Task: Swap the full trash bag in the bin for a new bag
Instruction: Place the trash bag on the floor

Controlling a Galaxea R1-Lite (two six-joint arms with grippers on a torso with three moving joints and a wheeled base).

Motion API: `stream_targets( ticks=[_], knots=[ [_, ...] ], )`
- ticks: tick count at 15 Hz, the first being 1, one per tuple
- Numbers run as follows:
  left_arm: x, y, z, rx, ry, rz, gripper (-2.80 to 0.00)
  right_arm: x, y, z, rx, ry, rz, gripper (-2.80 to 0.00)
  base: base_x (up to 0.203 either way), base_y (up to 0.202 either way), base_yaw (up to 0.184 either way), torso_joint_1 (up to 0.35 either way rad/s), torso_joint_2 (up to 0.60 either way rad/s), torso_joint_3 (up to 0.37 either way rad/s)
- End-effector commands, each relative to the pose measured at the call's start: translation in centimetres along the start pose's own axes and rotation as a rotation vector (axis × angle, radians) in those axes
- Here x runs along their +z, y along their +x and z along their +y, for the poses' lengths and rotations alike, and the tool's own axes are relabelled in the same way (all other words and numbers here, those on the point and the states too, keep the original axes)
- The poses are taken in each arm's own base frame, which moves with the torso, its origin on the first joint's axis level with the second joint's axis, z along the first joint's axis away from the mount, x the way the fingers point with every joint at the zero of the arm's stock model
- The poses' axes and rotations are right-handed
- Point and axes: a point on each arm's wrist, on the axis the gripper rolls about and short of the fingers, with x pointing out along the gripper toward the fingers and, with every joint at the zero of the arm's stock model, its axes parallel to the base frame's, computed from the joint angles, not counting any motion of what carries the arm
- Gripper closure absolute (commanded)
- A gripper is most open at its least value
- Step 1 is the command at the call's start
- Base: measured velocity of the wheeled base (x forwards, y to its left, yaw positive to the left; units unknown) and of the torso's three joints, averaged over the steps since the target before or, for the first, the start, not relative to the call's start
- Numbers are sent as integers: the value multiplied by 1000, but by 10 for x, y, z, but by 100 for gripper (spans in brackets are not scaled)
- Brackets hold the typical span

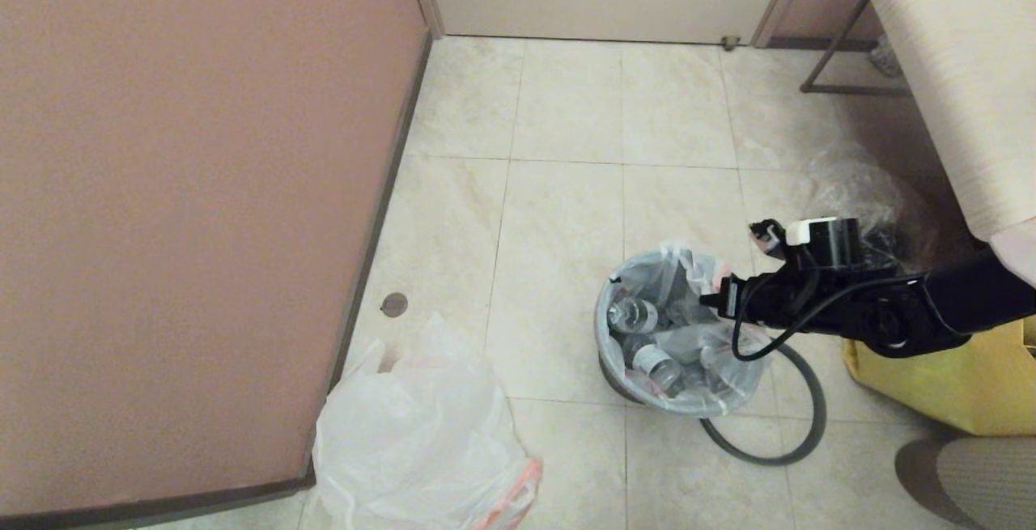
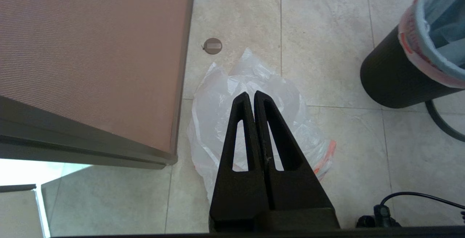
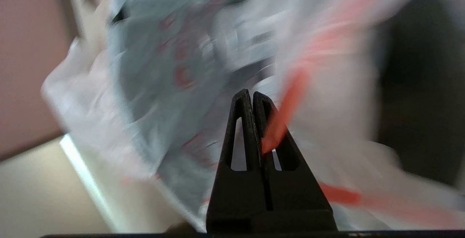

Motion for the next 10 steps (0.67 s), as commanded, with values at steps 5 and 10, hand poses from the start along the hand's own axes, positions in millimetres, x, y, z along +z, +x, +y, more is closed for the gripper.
stream_targets(
  ticks=[5, 10],
  knots=[
    [0, 0, 0, 0, 0, 0, 0, 3, 12, 16, 80, 13, 50, 0, 0, 0, 0, 0, 0, 0],
    [0, 0, 0, 0, 0, 0, 0, 1, 12, 16, 91, 24, 78, 0, 0, 0, 0, 0, 0, 0]
  ],
)
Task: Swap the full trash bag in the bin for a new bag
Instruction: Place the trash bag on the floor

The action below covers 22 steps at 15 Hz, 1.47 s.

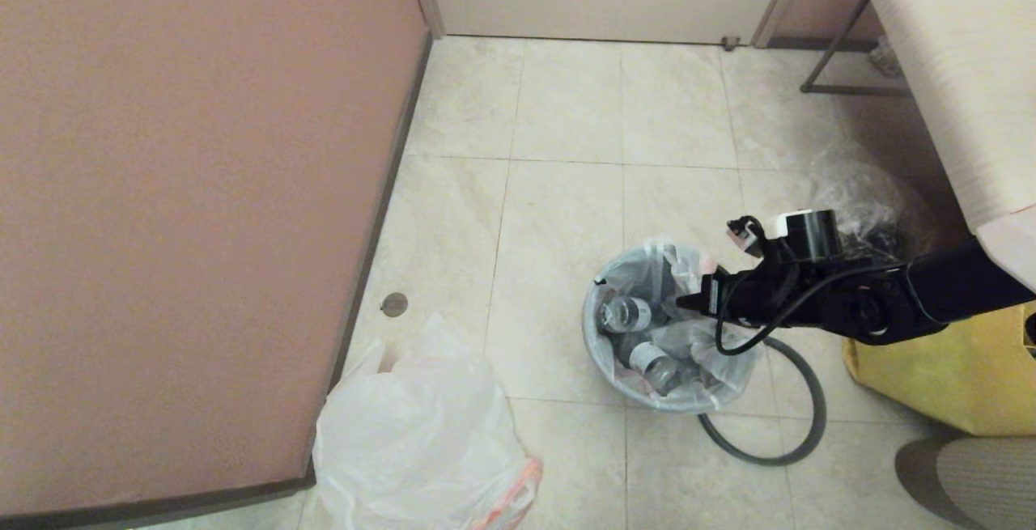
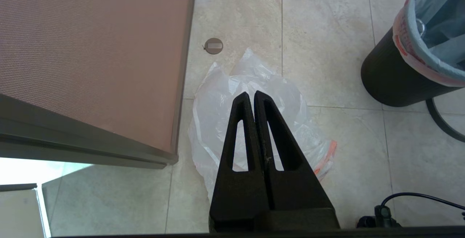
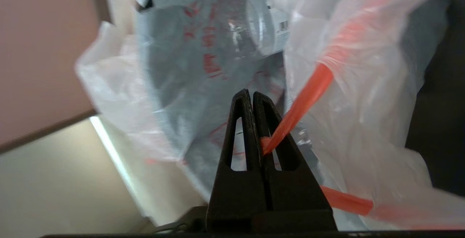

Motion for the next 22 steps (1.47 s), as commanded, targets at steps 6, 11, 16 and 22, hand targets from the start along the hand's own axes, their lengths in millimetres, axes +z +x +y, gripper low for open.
stream_targets(
  ticks=[6, 11, 16, 22],
  knots=[
    [0, 0, 0, -1, 0, 1, 0, -4, 50, -10, -53, -26, 22, 0, 0, 0, 0, 0, 0, 0],
    [0, 0, 0, -1, 0, 1, 0, -2, 47, 7, -136, -31, 63, 0, 0, 0, 0, 0, 0, 0],
    [0, 0, 0, -1, 0, 1, 0, 1, 4, 21, -185, -31, 46, 0, 0, 0, 0, 0, 0, 0],
    [0, 0, 0, -1, 0, 1, 0, -20, 25, 11, -337, -85, 80, 0, 0, 0, 0, 0, 0, 0]
  ],
)
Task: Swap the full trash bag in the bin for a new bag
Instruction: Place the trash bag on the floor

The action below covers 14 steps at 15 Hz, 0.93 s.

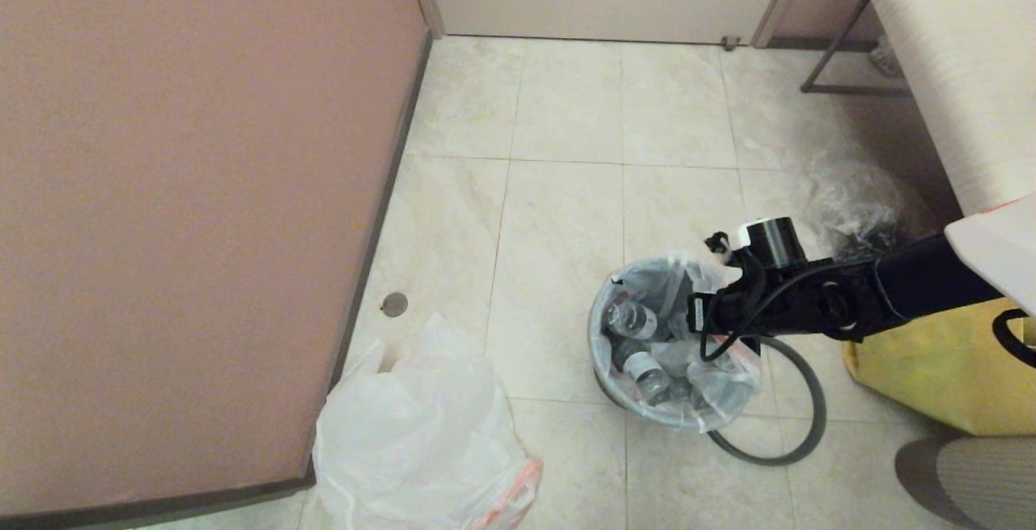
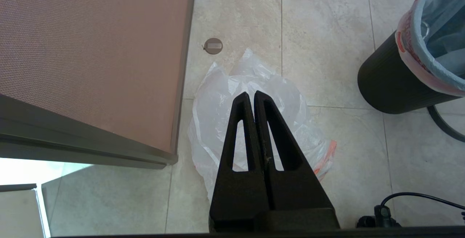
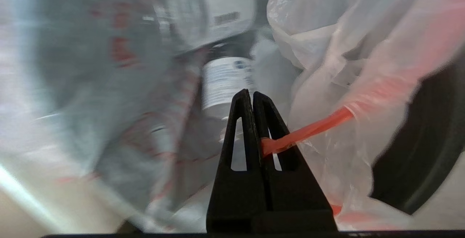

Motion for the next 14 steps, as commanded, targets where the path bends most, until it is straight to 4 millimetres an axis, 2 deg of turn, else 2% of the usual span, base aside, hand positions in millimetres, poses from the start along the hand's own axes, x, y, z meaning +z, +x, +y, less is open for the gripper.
stream_targets(
  ticks=[1, 5, 8, 14],
  knots=[
    [0, 0, 0, 0, 0, 1, 0, -16, 25, 1, -35, -19, 46, 0, 0, 0, 0, 0, 0, 0],
    [0, 0, 0, 0, 0, 1, 0, -31, 78, 22, -70, -115, 36, 0, 0, 0, 0, 0, 0, 0],
    [0, 0, 0, 0, 0, 1, 0, -43, 117, 29, -129, -166, 54, 0, 0, 0, 0, 0, 0, 0],
    [0, 0, 0, 1, 0, 1, 0, -56, 141, 22, -206, -178, 86, 0, 0, 0, 0, 0, 0, 0]
  ],
)
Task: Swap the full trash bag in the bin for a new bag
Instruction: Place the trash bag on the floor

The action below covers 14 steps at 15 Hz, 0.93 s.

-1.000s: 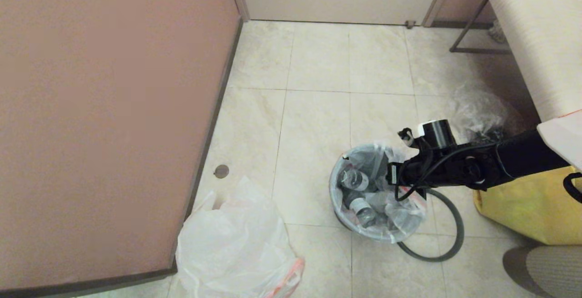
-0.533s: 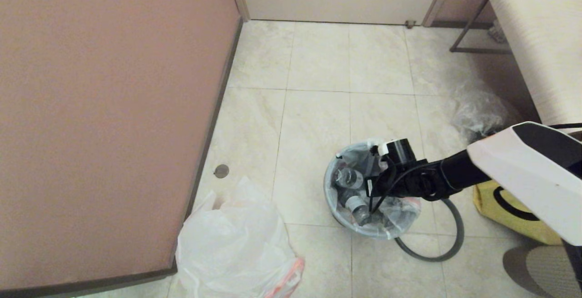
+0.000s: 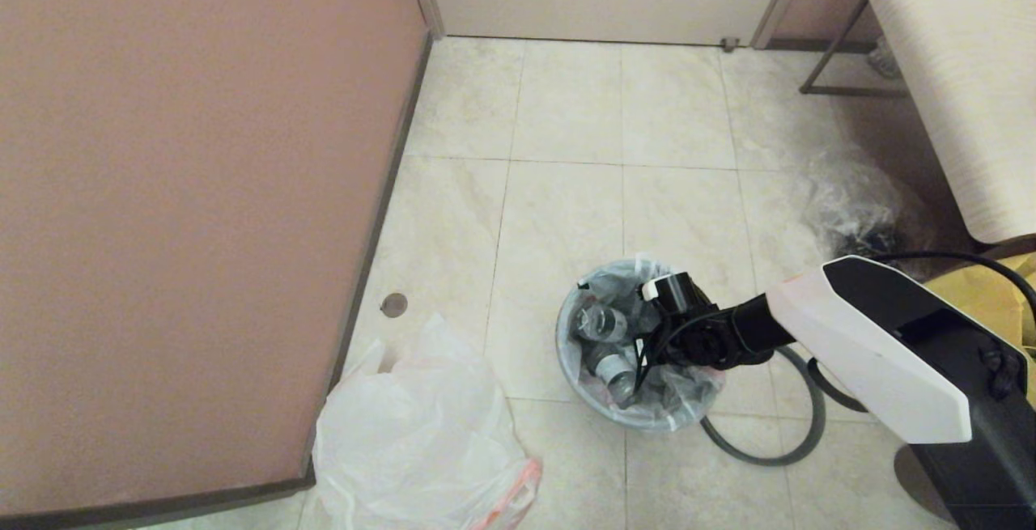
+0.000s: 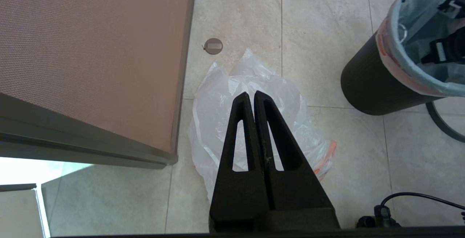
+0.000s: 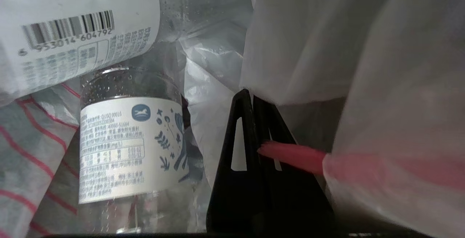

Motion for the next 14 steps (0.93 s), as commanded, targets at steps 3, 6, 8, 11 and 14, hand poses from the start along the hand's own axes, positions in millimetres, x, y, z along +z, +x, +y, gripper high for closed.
stream_targets(
  ticks=[3, 6, 8, 11, 14],
  knots=[
    [0, 0, 0, -1, 0, 1, 0, 7, -4, 7, 7, -1, -3, 0, 0, 0, 0, 0, 0, 0],
    [0, 0, 0, -1, 0, 1, 0, 28, -53, 7, 32, 32, -48, 0, 0, 0, 0, 0, 0, 0],
    [0, 0, 0, -1, 0, 1, 0, 33, -91, 8, 60, 52, -68, 0, 0, 0, 0, 0, 0, 0],
    [0, 0, 0, -1, 0, 1, 0, 40, -143, 6, 152, 128, -99, 0, 0, 0, 0, 0, 0, 0],
    [0, 0, 0, -1, 0, 1, 0, 43, -162, 4, 270, 236, -81, 0, 0, 0, 0, 0, 0, 0]
  ],
)
